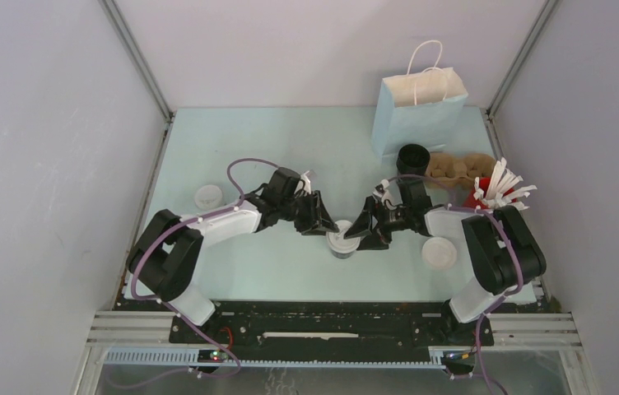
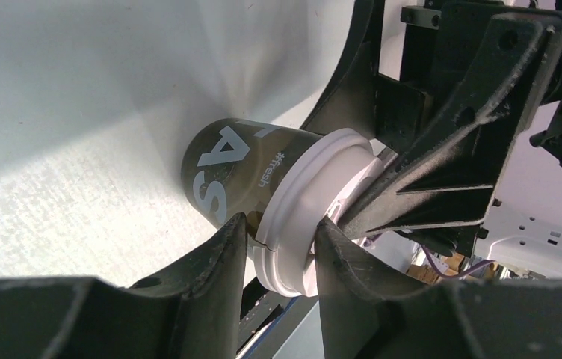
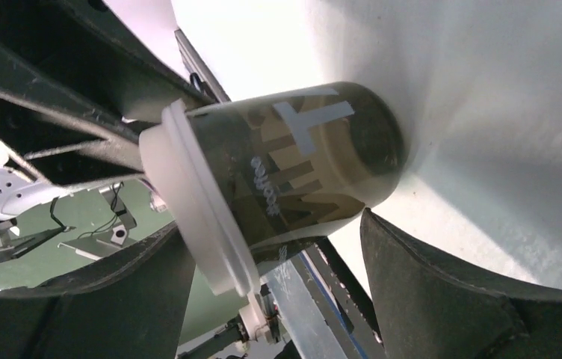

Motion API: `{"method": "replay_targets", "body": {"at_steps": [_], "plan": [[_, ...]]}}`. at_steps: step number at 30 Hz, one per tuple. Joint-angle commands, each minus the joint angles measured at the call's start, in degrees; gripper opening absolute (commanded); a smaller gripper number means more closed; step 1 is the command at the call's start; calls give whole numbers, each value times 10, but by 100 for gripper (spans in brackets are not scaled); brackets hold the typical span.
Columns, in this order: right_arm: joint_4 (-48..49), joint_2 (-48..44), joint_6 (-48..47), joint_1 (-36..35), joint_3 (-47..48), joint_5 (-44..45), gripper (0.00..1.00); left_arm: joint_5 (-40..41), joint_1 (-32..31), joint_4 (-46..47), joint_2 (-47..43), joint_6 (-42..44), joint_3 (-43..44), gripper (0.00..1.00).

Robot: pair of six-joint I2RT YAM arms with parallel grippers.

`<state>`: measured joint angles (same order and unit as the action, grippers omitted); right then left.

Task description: Pack the takeout coffee

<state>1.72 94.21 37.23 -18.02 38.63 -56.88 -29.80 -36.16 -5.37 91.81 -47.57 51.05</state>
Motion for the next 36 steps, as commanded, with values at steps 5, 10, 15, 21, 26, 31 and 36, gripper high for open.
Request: {"method": "replay_targets", "body": {"at_steps": [5, 10, 15, 21, 26, 31, 36], "plan": [[33, -51, 25, 31, -11, -14, 87, 58, 1, -77, 12, 37, -31, 42], [40, 16, 7, 29, -31, 12, 82, 58, 3, -81, 13, 43, -30, 42], [75, 1, 48, 37, -43, -14, 78, 57, 3, -80, 18, 42, -32, 42], [45, -76, 52, 16, -7, -23, 89, 55, 3, -89, 7, 45, -22, 42], [24, -23, 27, -15, 8, 22, 87, 48, 3, -99, 3, 49, -10, 43], [25, 9, 16, -8, 7, 35, 74, 47, 3, -98, -30, 41, -1, 52], [-7, -7, -3, -5, 12, 63, 73, 49, 3, -99, -62, 29, 1, 75]]}}
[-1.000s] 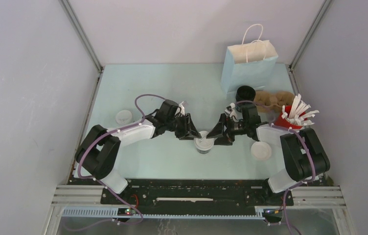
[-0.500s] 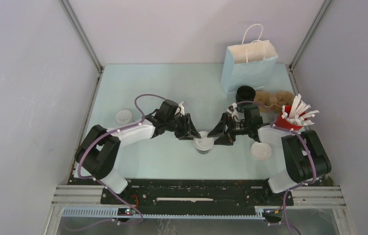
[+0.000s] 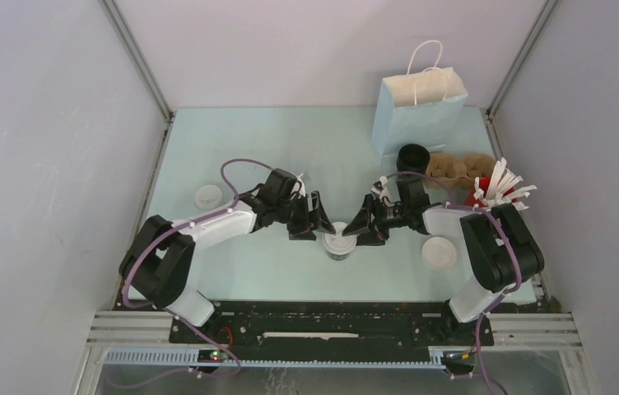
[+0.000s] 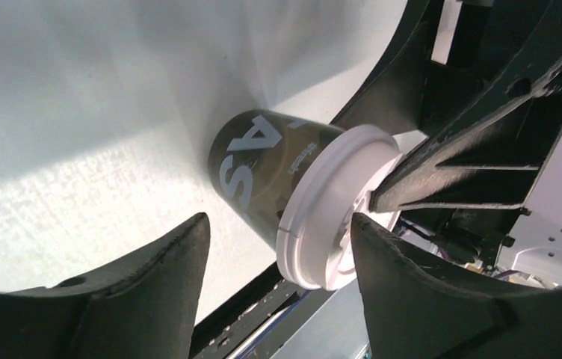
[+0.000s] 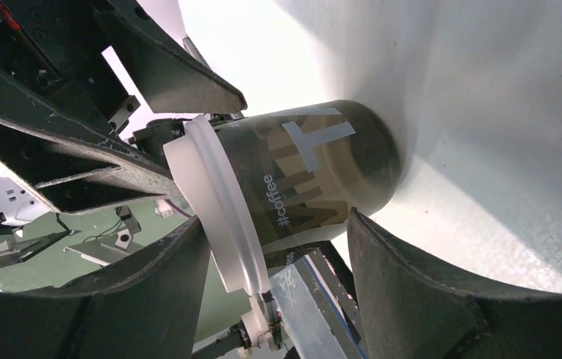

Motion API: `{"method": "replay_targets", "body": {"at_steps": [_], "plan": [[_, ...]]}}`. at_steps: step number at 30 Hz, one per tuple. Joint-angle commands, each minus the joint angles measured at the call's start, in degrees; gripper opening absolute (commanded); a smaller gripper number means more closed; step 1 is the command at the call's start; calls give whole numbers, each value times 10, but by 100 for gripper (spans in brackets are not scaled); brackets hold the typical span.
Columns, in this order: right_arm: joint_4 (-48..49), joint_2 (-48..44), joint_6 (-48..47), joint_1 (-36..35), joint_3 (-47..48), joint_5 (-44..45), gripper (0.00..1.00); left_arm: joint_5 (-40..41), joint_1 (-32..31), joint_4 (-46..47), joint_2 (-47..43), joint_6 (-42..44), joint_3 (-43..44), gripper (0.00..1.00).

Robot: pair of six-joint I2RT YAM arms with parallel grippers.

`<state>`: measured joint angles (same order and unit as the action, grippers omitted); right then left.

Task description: Pack the takeout coffee

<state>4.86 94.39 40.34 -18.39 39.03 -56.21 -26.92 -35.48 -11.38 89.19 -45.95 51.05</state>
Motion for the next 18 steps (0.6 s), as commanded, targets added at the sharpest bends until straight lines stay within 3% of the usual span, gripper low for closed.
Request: {"method": "replay_targets", "body": {"at_steps": [1, 5, 8, 12, 15, 18], "plan": [[-40, -8, -34, -1, 9, 55, 73, 20, -4, -38, -44, 10, 0, 79], [-45, -7, -39, -4, 9, 59, 72, 10, -3, -17, -68, 4, -14, 91], [-46, -3, -41, -7, 9, 59, 72, -10, 0, 25, -67, -10, -39, 94], [-46, 3, -45, -9, 8, 59, 72, -17, 7, 70, -53, -31, -86, 84], [-46, 8, -49, -10, 9, 61, 72, -7, 9, 75, -25, -21, -114, 70], [-46, 18, -54, -10, 9, 64, 72, 3, 19, 106, 8, -22, -154, 66]]}}
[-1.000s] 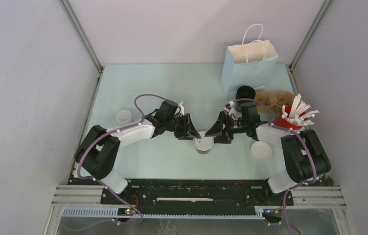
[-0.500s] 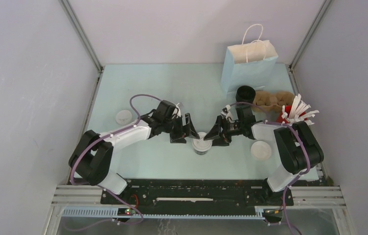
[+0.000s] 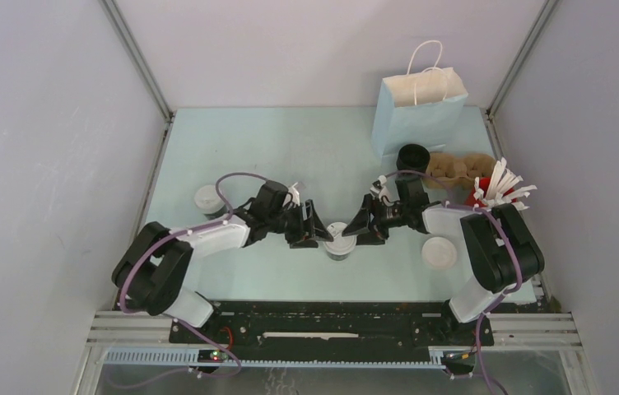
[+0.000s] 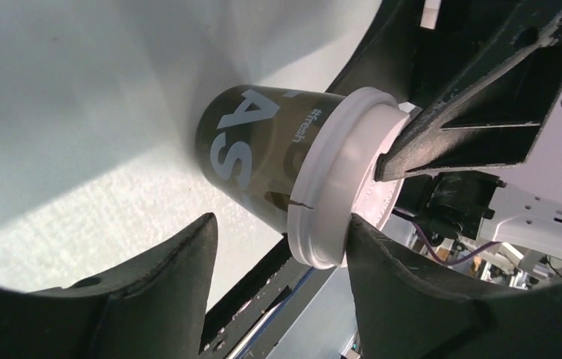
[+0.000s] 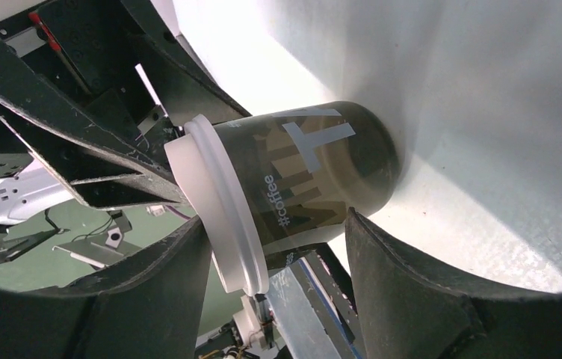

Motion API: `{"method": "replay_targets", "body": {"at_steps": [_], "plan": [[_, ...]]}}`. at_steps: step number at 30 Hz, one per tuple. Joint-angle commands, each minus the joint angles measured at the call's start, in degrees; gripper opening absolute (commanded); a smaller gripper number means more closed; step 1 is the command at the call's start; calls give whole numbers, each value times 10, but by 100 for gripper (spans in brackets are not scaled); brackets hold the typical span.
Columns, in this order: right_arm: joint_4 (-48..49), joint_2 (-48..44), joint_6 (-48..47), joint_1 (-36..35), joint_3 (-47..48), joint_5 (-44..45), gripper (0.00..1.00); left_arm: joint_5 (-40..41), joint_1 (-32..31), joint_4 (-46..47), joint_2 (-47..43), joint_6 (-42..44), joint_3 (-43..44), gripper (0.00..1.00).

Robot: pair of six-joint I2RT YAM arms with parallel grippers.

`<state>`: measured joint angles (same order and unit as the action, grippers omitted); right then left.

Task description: Pack the takeout coffee

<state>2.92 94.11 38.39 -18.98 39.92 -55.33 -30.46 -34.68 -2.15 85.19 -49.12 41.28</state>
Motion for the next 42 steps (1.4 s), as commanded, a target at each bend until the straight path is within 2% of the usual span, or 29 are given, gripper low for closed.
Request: {"method": "replay_targets", "body": {"at_steps": [1, 4, 8, 11, 19, 22, 27, 31, 35, 42], "plan": [[-27, 24, -36, -4, 0, 54, 72, 34, 15, 18, 60, 4, -66, 66], [-27, 15, -31, 1, 0, 39, 71, 21, 17, 43, 53, 5, -66, 67], [-47, -39, -10, 4, 10, 20, 77, 36, 17, -27, 30, 34, -27, 67], [-35, -56, 14, 6, 10, 6, 81, 36, 16, -40, 31, 42, -19, 67], [-38, 13, -32, 13, -8, 8, 78, 31, 16, -37, 27, 47, -31, 67], [-45, -19, -29, 15, -4, 2, 79, 29, 17, -60, -7, 52, -2, 72], [-41, -48, -2, 20, 9, -19, 81, 21, 16, -98, -52, 53, 73, 88], [-52, -62, -5, 15, 8, -17, 83, 20, 17, -117, -71, 49, 103, 96], [-63, -52, -18, 14, 5, -5, 83, 24, 17, -124, -82, 48, 95, 98], [-2, 0, -24, 15, -27, -13, 79, 45, 17, -147, -140, 42, 59, 100]]}}
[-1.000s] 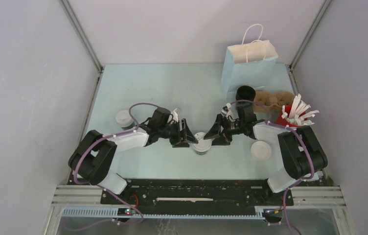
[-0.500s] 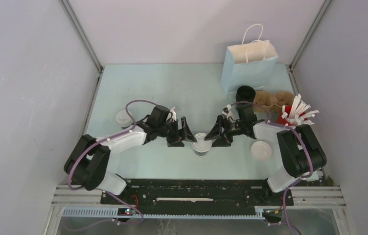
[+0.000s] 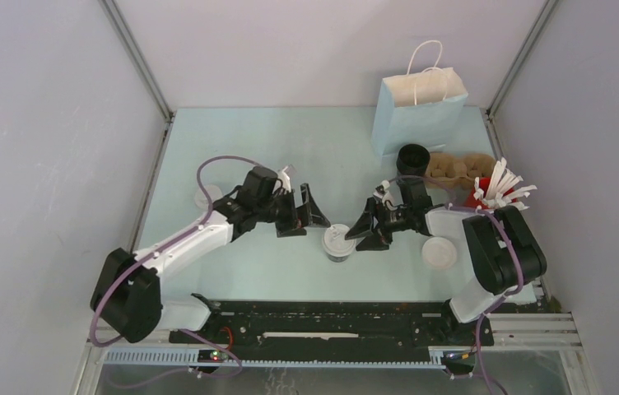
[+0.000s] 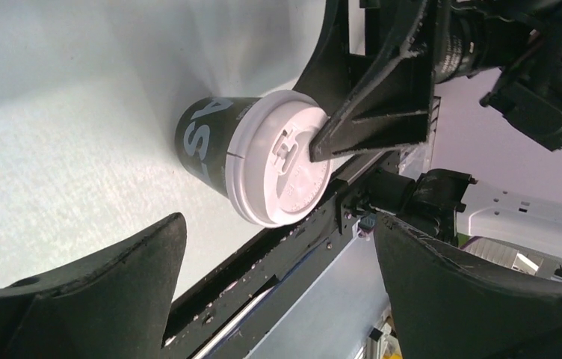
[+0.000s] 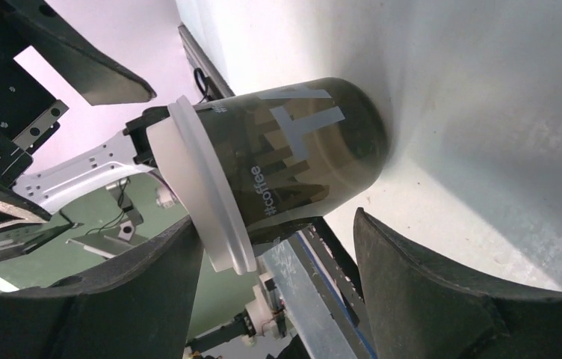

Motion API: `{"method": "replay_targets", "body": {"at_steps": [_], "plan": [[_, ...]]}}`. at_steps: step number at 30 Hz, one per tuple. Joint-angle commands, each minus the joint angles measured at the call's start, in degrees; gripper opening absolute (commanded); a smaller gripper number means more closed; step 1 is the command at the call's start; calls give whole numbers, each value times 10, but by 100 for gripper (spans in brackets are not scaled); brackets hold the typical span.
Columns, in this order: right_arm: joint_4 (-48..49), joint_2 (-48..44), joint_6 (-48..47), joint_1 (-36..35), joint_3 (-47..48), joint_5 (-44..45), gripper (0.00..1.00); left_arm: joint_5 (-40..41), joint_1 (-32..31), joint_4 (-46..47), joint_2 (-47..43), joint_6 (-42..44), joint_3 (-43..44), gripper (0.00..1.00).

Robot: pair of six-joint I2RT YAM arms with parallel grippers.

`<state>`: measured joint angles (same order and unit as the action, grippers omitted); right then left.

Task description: Pack the takeout coffee

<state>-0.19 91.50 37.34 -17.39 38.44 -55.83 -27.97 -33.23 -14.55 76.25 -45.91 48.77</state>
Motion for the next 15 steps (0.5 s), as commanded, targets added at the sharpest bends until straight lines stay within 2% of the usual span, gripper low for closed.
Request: {"method": "replay_targets", "body": {"at_steps": [1, 4, 7, 9, 15], "plan": [[28, 19, -12, -2, -11, -7, 79, 28, 1, -36, -60, 10, -15, 100], [6, -21, -7, 1, -2, 0, 82, 63, -16, -67, -80, 19, -4, 100], [-57, -68, -10, 5, 16, 12, 86, 115, -48, -111, -78, 31, 29, 100], [-131, -97, -36, 10, 46, 36, 88, 156, -75, -144, -61, 46, 64, 100], [-404, -184, -143, 25, 146, 233, 89, 293, -159, -260, 39, 99, 230, 100]]}}
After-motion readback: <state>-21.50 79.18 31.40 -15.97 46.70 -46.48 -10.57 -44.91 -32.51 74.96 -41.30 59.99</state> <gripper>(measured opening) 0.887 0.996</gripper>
